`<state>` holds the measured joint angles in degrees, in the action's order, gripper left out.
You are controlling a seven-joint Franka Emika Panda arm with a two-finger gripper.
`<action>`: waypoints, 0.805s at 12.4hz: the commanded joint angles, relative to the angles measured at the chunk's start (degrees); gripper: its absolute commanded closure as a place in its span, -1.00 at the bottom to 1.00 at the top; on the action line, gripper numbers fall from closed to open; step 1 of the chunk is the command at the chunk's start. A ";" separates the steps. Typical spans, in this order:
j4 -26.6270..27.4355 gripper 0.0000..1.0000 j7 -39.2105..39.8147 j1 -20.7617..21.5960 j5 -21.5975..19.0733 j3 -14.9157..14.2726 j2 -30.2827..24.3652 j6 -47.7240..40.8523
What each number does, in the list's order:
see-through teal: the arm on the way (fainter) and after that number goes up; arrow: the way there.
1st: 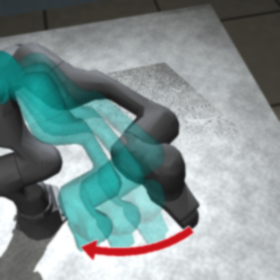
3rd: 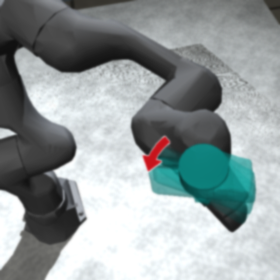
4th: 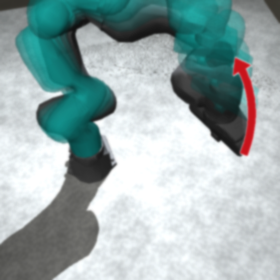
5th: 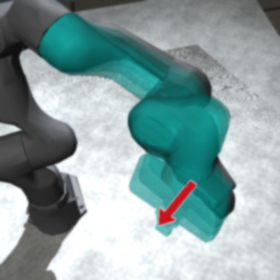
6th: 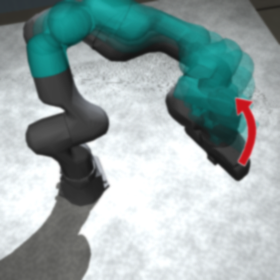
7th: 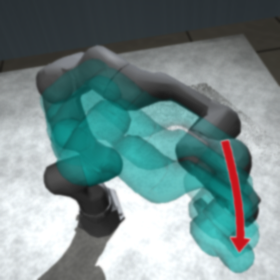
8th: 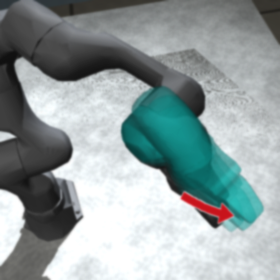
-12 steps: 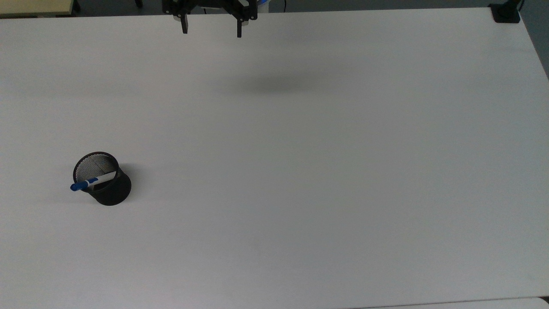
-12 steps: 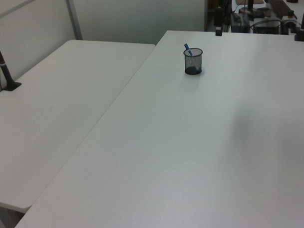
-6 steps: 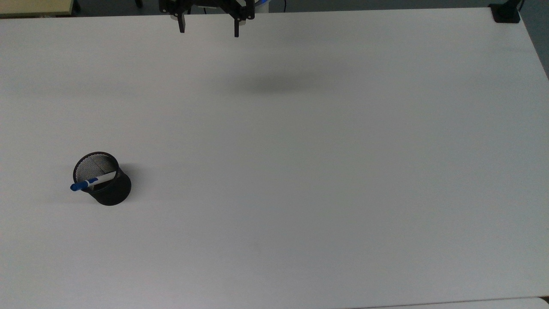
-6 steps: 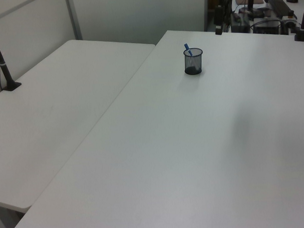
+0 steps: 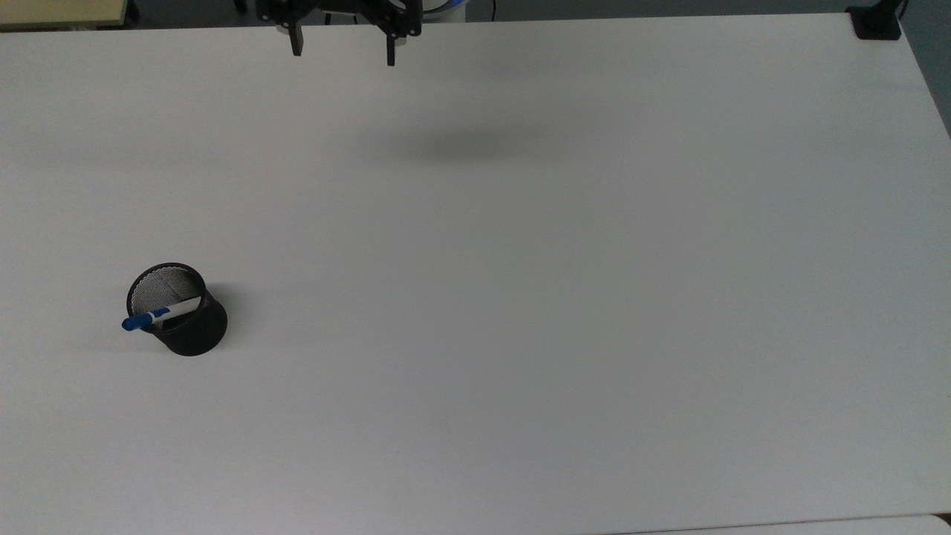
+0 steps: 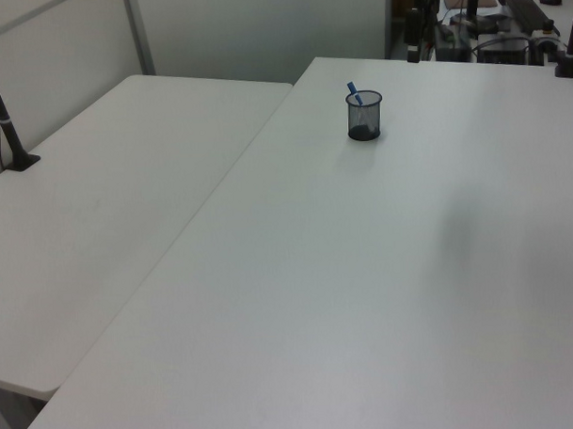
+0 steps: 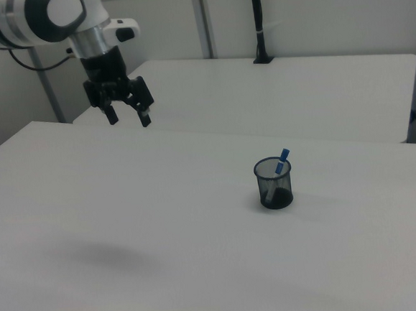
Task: Remove the marker
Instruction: 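Move the open gripper toward the black mesh pen cup, then lower the gripper over the blue-capped marker in the cup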
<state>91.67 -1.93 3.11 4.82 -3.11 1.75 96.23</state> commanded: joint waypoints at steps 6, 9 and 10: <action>-1.31 -1.00 -0.79 -11.70 0.46 -0.58 12.81 27.22; -3.69 -1.00 -0.88 -15.05 0.46 -1.36 19.59 37.76; -3.69 -1.00 -0.97 -15.76 0.02 -1.98 21.69 42.33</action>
<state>89.97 -1.93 -11.59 4.91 -3.83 19.22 131.28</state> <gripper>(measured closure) 0.000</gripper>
